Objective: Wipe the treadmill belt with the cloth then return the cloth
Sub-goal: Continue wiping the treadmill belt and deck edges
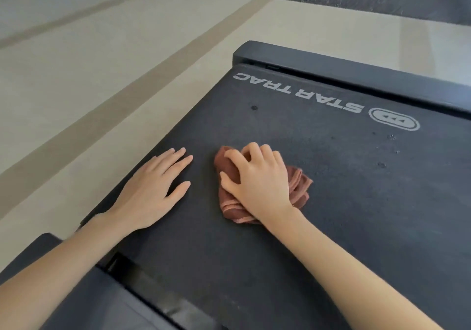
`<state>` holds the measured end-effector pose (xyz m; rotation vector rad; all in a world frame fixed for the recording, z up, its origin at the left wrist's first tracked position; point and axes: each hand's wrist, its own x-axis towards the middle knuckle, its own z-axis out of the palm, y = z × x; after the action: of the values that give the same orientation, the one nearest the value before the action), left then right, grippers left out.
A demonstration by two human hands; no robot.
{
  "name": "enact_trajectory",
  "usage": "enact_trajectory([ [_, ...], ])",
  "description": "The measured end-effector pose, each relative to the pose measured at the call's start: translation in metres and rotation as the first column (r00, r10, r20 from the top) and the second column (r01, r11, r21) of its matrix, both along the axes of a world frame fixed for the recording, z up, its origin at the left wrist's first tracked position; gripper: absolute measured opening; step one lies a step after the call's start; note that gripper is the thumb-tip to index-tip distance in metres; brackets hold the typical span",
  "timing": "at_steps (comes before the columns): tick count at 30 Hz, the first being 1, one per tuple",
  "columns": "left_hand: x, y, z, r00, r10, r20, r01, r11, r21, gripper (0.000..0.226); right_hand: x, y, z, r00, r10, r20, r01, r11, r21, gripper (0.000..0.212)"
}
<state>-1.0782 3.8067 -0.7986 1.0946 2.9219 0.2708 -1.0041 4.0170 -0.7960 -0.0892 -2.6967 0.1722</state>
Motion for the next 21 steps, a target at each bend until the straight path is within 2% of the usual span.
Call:
enact_trajectory([
  [2, -0.018, 0.000, -0.003, 0.998, -0.070, 0.000, 0.070, 0.998, 0.001, 0.064, 0.024, 0.000, -0.001, 0.996, 0.090, 0.006, -0.090, 0.996, -0.001, 0.035],
  [4, -0.034, -0.005, -0.004, 0.987, -0.159, 0.005, 0.159, 0.987, 0.010, 0.065, 0.039, 0.018, -0.001, 0.996, 0.088, 0.009, -0.088, 0.996, 0.008, 0.037],
  [6, -0.051, -0.015, -0.004, 0.966, -0.257, 0.022, 0.256, 0.966, 0.016, 0.062, 0.036, 0.042, 0.001, 1.000, -0.019, 0.016, 0.018, 0.999, 0.032, 0.038],
  [8, -0.067, -0.024, -0.003, 0.938, -0.342, 0.049, 0.341, 0.940, 0.032, 0.058, 0.015, 0.061, 0.005, 0.979, -0.200, 0.045, 0.200, 0.980, 0.018, 0.037],
  [10, -0.076, -0.030, -0.003, 0.912, -0.404, 0.071, 0.401, 0.914, 0.061, 0.058, -0.020, 0.067, 0.010, 0.917, -0.394, 0.070, 0.396, 0.918, -0.027, 0.037],
  [12, -0.079, -0.034, -0.004, 0.891, -0.449, 0.068, 0.444, 0.893, 0.075, 0.060, -0.056, 0.056, 0.010, 0.851, -0.516, 0.095, 0.520, 0.854, -0.020, 0.039],
  [16, -0.086, -0.040, -0.010, 0.853, -0.517, 0.073, 0.504, 0.852, 0.138, 0.061, -0.092, 0.004, -0.001, 0.816, -0.576, 0.050, 0.576, 0.817, 0.019, 0.038],
  [21, -0.084, -0.042, -0.015, 0.839, -0.543, 0.021, 0.527, 0.823, 0.212, 0.051, -0.063, -0.028, 0.000, 0.794, -0.608, 0.020, 0.608, 0.794, -0.004, 0.035],
])
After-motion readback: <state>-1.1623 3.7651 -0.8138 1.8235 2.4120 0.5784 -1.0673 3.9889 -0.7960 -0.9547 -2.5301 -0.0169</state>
